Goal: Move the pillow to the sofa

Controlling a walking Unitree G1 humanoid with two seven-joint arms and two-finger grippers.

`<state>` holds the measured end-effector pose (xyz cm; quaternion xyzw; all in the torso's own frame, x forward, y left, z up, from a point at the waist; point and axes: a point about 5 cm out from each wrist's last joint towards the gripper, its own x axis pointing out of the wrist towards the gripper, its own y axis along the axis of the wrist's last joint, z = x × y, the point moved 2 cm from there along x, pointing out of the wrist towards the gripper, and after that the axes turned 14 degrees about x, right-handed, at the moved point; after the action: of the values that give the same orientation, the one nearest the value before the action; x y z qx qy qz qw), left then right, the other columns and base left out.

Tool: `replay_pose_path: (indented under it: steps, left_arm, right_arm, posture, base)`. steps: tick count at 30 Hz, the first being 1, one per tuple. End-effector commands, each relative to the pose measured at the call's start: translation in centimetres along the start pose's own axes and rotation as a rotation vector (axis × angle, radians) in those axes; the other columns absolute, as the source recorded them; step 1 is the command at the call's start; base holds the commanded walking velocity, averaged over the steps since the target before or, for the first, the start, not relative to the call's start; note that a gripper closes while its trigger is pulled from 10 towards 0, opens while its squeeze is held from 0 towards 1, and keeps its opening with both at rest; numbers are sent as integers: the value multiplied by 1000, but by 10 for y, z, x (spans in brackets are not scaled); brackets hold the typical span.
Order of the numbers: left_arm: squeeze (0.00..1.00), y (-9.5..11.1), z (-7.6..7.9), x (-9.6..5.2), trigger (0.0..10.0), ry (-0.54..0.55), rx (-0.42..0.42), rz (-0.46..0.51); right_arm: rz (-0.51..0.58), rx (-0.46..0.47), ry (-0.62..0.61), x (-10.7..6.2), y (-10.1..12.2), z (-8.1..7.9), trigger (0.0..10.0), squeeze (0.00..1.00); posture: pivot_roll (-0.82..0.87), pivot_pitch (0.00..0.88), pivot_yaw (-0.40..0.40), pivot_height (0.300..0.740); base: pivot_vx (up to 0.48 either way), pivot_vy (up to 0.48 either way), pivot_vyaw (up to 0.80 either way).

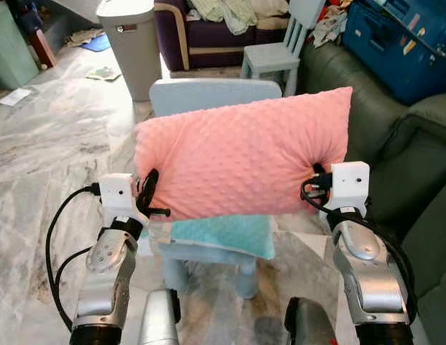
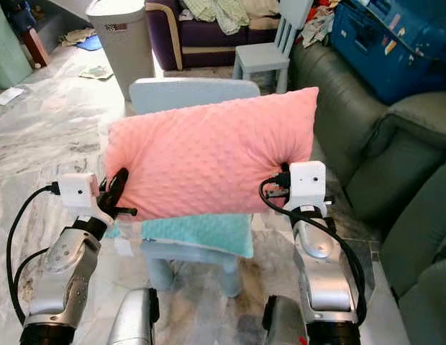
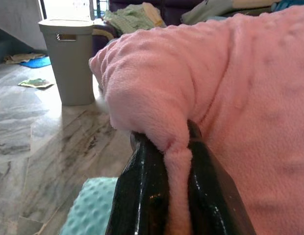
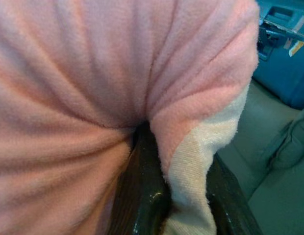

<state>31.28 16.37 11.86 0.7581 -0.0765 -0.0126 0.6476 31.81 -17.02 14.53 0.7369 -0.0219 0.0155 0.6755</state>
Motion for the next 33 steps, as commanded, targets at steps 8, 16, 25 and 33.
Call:
replay_pose_path:
  steps: [8,16,25,33]
  left_arm:
    - [0,-2,2,1,10000,-11,29,-9]
    - [0,-2,2,1,10000,-15,31,-12]
    - [0,-2,6,1,10000,-30,31,-11]
    - [0,-1,7,1,10000,-42,42,-12]
  right_arm:
    - [62,-1,-27,3,17,5,10000,0]
    - [80,2,-32,4,22,4,10000,0]
    - [89,8,-41,4,25,4,10000,0]
    - [91,12,-49,4,26,4,10000,0]
  posture:
    - [-61,0,39,708]
    - [-64,0,41,740]
    - [-67,0,44,740]
    - [-63,0,46,740]
  base:
    - [0,0,0]
    - [0,0,0]
    - [0,0,0]
    - [0,0,0]
